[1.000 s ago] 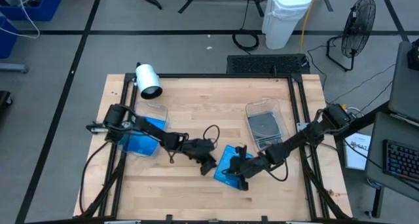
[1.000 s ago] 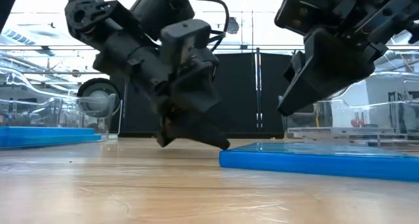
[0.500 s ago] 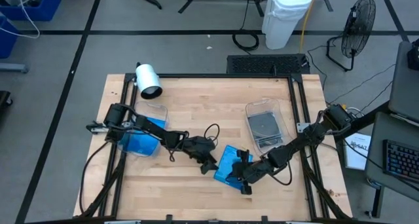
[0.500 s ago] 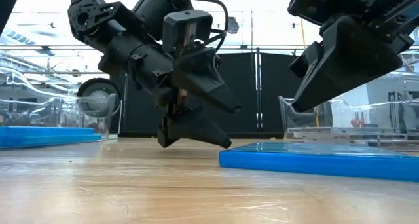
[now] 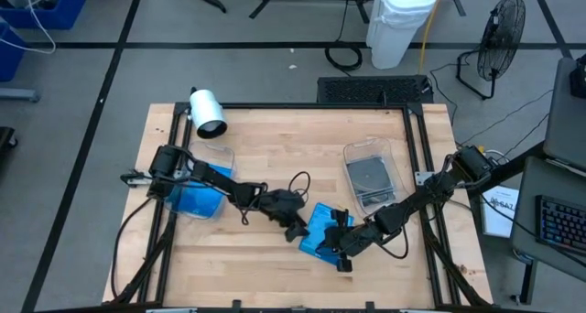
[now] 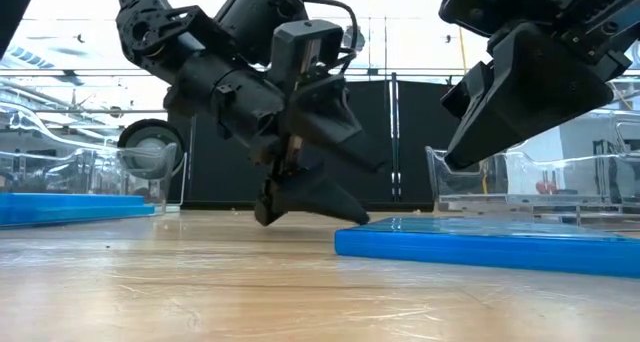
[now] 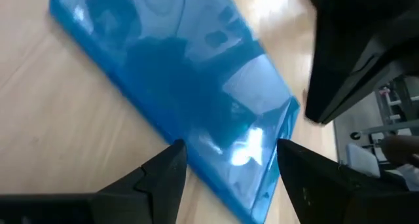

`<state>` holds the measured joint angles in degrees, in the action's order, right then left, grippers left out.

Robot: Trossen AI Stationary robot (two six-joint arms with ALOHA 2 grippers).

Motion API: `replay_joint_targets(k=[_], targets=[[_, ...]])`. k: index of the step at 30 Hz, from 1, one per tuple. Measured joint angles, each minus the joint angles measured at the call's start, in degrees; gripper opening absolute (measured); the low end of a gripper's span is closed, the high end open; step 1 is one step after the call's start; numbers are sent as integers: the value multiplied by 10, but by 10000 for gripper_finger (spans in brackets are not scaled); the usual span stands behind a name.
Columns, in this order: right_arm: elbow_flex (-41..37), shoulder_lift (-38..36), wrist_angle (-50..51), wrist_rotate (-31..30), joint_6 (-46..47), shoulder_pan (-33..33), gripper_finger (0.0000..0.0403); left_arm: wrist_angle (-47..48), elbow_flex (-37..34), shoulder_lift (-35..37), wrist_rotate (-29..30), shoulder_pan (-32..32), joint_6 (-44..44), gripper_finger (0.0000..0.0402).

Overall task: Pick & place jewel cases by type
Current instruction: Put the blue CD case into the left transparent bin

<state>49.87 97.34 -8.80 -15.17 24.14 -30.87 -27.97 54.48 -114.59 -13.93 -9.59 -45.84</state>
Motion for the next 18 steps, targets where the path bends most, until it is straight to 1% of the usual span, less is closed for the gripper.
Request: replay_joint_targets(k=[6,9,16,18], targets=[[0,0,0,0,0,0,0,26,23,-16,-8,5,2,239],[0,0,0,0,-2,0,0,26,36,-28,-23,7,-4,239],[0,0,0,1,-4,0,0,21,52,-38,-32,7,-8,239],[0,0,1,2,-5,0,0,9,52,-39,-50,7,-21,239]])
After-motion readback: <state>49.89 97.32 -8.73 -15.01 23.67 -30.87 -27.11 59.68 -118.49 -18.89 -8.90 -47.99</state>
